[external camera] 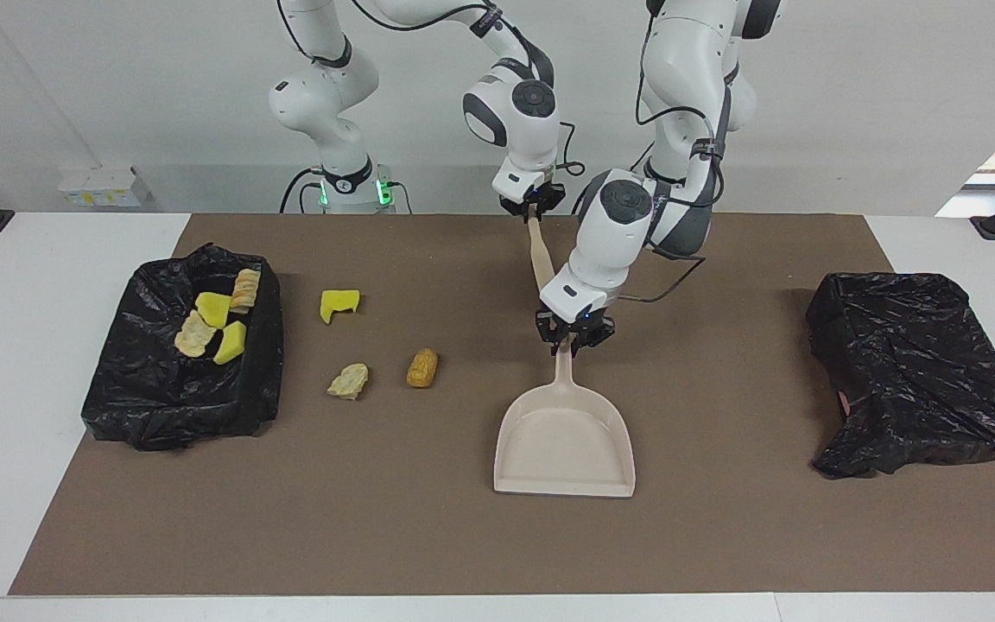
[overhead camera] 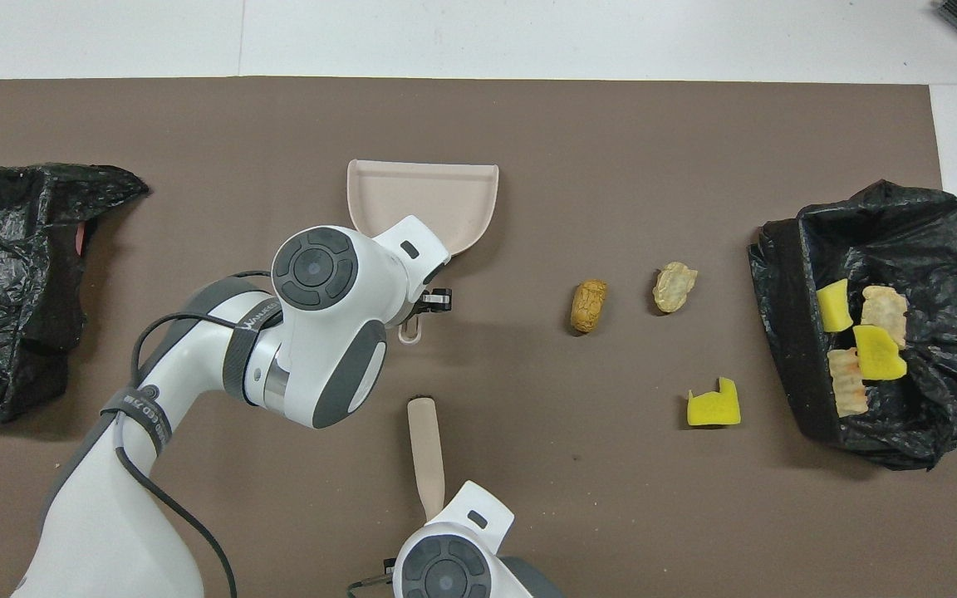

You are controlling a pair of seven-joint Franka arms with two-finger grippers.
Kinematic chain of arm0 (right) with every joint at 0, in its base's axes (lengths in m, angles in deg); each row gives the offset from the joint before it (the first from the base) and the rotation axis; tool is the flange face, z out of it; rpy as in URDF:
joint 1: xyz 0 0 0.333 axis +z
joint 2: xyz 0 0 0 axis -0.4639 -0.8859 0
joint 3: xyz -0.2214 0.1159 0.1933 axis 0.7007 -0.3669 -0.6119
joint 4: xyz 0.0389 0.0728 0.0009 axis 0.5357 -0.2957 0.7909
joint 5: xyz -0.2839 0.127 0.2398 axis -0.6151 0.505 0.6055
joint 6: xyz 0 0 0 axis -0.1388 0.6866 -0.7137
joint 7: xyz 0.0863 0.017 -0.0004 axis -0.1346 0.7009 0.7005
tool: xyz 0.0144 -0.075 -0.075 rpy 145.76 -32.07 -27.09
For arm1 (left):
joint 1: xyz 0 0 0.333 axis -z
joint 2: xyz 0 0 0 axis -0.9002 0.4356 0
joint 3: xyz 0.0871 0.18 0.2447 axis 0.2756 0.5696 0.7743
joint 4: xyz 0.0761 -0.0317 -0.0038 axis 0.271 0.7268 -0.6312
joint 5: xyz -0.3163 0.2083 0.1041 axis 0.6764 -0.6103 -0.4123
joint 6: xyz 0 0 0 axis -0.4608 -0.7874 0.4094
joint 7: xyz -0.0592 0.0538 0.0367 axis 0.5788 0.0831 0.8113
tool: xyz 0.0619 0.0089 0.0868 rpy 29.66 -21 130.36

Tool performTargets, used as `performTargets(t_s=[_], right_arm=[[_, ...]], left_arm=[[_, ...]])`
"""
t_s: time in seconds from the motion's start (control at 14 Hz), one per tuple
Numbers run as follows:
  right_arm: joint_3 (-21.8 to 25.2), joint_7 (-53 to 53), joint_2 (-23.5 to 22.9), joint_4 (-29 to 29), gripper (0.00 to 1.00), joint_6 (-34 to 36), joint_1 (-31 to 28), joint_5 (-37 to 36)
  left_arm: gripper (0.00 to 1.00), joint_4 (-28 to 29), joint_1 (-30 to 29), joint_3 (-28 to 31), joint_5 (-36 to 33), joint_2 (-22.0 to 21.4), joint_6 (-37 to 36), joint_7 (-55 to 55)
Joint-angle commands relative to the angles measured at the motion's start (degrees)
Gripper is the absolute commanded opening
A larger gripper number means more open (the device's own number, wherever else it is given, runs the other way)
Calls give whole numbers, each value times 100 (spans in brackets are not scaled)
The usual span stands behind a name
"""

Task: Sweep and dump trash in bin
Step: 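Lift the dustpan with the left gripper while the right gripper grasps the brush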

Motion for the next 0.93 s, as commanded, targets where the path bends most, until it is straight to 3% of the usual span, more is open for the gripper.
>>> performTargets(t_s=[0.0,0.29,0.43,0.57,0.86], right_arm=[[0,319,882,-111,0,817,-703,11],[0,224,1612,-305,0,1433,-1598,-376],[0,276,1727,-314,0,1942,-2267,-664],[-9,242,1771,-314,0,2329,-2575,-1463],[-26,277,1727,-524,0,2393,-3779,-1510]], left_arm=[[0,-214,-108,51,-342,9,-239,-33],[0,-320,-354,59,-696,-316,-748,693],[0,-294,-451,60,-713,-553,-1116,1229],[0,-267,-591,60,-705,-747,-1442,2509],[0,-267,-819,60,-705,-1134,-1961,3496]])
